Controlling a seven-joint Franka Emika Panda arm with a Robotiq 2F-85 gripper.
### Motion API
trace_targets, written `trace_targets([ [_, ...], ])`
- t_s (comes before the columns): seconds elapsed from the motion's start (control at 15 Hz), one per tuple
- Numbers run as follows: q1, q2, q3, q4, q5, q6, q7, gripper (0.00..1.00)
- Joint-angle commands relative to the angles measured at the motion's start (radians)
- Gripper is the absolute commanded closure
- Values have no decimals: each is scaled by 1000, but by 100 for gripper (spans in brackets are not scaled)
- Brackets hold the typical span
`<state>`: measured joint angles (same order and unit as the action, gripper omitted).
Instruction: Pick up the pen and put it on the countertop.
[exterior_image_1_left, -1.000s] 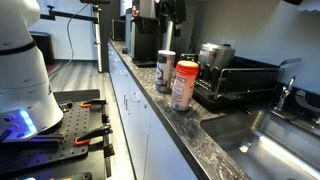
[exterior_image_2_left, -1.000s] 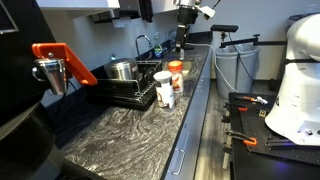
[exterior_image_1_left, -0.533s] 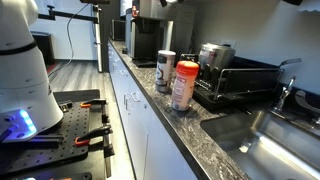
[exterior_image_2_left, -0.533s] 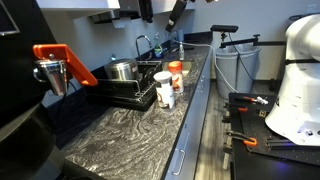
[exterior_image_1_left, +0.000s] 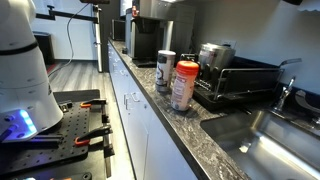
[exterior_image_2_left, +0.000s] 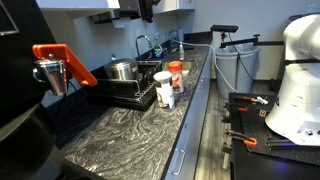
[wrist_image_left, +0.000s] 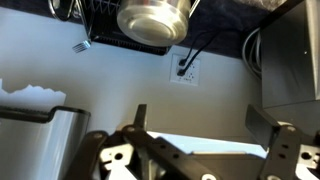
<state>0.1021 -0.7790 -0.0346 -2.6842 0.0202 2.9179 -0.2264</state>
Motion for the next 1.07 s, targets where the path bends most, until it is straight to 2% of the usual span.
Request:
trace_targets([
  [0.0,3,61,1,15,-24,141,33,0],
  [0.07,-12,74,3,20,-26,159,42,0],
  [0.13,-5,82,-11,20,-28,169,34,0],
  [0.2,4,46,-10,3,-31,125,35,0],
  [0.6,13,69,-22,8,-32,155,34,0],
  [1.0,34,126,37,96,-81,264,36,0],
])
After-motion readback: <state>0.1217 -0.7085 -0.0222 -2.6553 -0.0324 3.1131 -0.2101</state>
